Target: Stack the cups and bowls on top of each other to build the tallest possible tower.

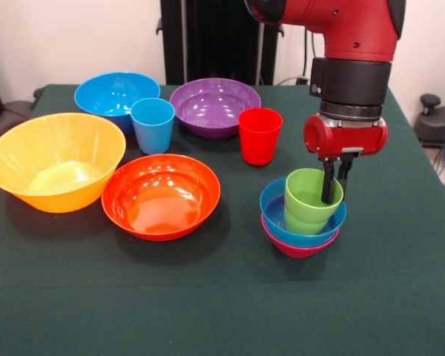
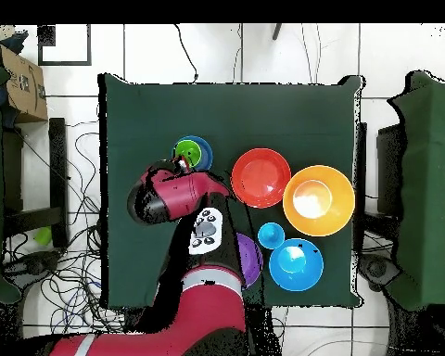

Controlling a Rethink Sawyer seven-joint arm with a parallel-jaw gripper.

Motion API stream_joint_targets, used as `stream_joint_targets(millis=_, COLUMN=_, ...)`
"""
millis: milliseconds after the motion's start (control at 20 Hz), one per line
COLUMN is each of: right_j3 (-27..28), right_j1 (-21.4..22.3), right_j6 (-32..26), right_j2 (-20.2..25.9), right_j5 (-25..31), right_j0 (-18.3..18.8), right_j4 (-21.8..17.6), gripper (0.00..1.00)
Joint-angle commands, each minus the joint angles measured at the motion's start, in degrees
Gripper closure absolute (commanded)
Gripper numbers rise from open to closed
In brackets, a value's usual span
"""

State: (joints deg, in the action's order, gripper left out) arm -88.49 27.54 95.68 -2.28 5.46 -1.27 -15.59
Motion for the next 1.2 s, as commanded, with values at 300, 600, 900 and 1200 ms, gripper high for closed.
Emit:
stream_joint_targets(millis=300, right_j3=-0.54, right_j1=-3.61, right_j6=7.72, right_j2=4.33, right_j5=-1.65, right_j0=1.36, right_j4=0.13, gripper=1.00)
stream_joint_targets(millis=600, right_j3=-1.27, right_j1=-3.87, right_j6=8.37, right_j2=3.37, right_j5=-2.59, right_j0=0.49, right_j4=0.19, gripper=1.00)
stream_joint_targets(millis=900, right_j3=-0.76, right_j1=-4.55, right_j6=8.86, right_j2=2.54, right_j5=-3.11, right_j0=-0.29, right_j4=0.85, gripper=1.00)
stream_joint_targets(millis=1200, right_j3=-2.21, right_j1=-3.36, right_j6=9.06, right_j2=2.39, right_j5=-1.88, right_j0=-0.93, right_j4=1.57, gripper=1.00)
